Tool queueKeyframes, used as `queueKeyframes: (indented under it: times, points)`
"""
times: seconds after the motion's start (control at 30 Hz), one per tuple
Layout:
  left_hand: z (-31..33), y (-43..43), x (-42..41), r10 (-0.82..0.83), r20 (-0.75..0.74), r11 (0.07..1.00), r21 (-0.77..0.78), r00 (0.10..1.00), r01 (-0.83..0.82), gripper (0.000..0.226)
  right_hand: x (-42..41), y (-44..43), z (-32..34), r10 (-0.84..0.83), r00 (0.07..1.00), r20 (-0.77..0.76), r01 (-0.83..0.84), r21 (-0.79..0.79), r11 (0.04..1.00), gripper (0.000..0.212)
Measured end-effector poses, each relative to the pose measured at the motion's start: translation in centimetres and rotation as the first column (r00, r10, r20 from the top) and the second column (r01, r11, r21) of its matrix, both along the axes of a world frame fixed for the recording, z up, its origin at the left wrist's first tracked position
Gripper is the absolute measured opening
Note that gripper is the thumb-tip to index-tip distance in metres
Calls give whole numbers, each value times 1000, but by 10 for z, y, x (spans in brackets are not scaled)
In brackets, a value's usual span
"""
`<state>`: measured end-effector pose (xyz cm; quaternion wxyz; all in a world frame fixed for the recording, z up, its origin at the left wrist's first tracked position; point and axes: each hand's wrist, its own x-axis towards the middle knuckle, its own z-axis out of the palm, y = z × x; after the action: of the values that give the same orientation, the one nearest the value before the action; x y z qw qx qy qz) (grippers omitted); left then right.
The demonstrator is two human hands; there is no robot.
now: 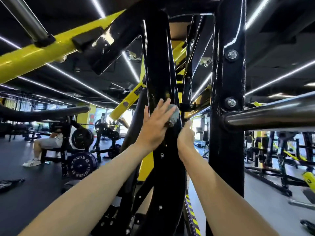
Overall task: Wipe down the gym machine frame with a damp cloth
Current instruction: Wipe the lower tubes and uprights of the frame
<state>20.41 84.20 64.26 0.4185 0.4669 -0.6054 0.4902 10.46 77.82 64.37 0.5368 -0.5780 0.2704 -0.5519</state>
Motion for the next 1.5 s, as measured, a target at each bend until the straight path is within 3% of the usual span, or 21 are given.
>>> queueKeyframes:
  times: [0.1, 0.23, 0.27, 0.33, 0.37, 0.43, 0.47, 0.5, 0.57, 0.63, 0.7, 0.77, 0.8, 0.87, 0.97, 1.1, 1.17, 1.23, 1.33, 1.4, 1.5]
  points:
    - [57, -1, -11, -273, -392, 961, -157, 878, 229, 60, 4, -5, 1, 28, 999, -27, -28, 18, 999, 73]
    - [47, 7, -26, -560, -564, 827, -345, 606, 444, 58, 8, -15, -4, 53, 999, -13, -53, -28, 998, 86]
    - [30, 10, -27, -567, -597, 821, -349, 568, 452, 58, 10, -20, -6, 55, 998, -18, -56, -20, 998, 87]
    - [-1, 17, -24, -545, -658, 827, -319, 520, 463, 57, 7, -14, -7, 56, 998, -5, -56, -35, 998, 64]
    - [-2, 19, -21, -550, -679, 818, -319, 486, 479, 55, 4, -9, -7, 46, 999, -6, -47, -52, 998, 50]
    - [25, 21, -13, -541, -736, 814, -339, 406, 471, 49, 1, -14, -6, 74, 997, 16, -73, -53, 996, 45]
    - [42, 21, -13, -513, -753, 837, -331, 413, 436, 48, 1, -17, -7, 107, 994, 21, -105, -52, 993, 47]
    - [56, 22, -16, -465, -741, 872, -290, 485, 394, 49, -3, -14, -6, 131, 991, 30, -129, -43, 991, 48]
    - [60, 19, -31, -278, -561, 959, -116, 780, 259, 52, -8, -11, -4, 184, 982, 33, -183, -13, 983, 43]
    - [32, 9, -39, -33, -199, 991, 122, 979, 58, 49, -10, -15, -4, 217, 971, 96, -218, 1, 976, 36]
    - [-4, 7, -43, 114, 185, 943, 289, 976, -165, 44, -13, -25, -7, 305, 931, 199, -316, 26, 948, 49]
    - [-9, 14, -46, 174, 497, 826, 397, 850, -401, 34, -22, -36, -10, 375, 886, 274, -412, 89, 907, 75]
    - [6, 18, -50, 192, 608, 791, 369, 770, -488, 30, -27, -41, -10, 426, 852, 305, -477, 116, 871, 86]
    - [52, 20, -60, 330, 651, 731, 282, 684, -621, 26, -31, -42, -12, 498, 802, 331, -565, 147, 812, 97]
    - [88, 15, -68, 540, 478, 706, 191, 693, -682, 28, -33, -42, -17, 525, 782, 337, -597, 161, 786, 101]
    - [19, -1, -85, 367, 703, 593, 327, 609, -736, 28, -34, -44, -27, 493, 757, 428, -604, 172, 778, 91]
    - [11, 0, -86, 314, 753, 566, 341, 578, -751, 29, -36, -45, -34, 497, 779, 383, -585, 156, 796, 93]
    - [32, 4, -78, 381, 741, 618, 242, 554, -748, 32, -37, -42, -42, 528, 799, 287, -581, 142, 802, 95]
    - [41, 11, -51, 452, 575, 771, 132, 682, -623, 25, -38, -37, -56, 546, 813, 203, -578, 159, 801, 92]
    - [7, 13, -41, 348, 601, 838, 144, 720, -526, 31, -40, -36, -62, 572, 807, 143, -588, 126, 799, 89]
    - [-35, 19, -28, 105, 764, 864, 247, 637, -439, 45, -45, -27, -65, 547, 833, 87, -553, 61, 831, 73]
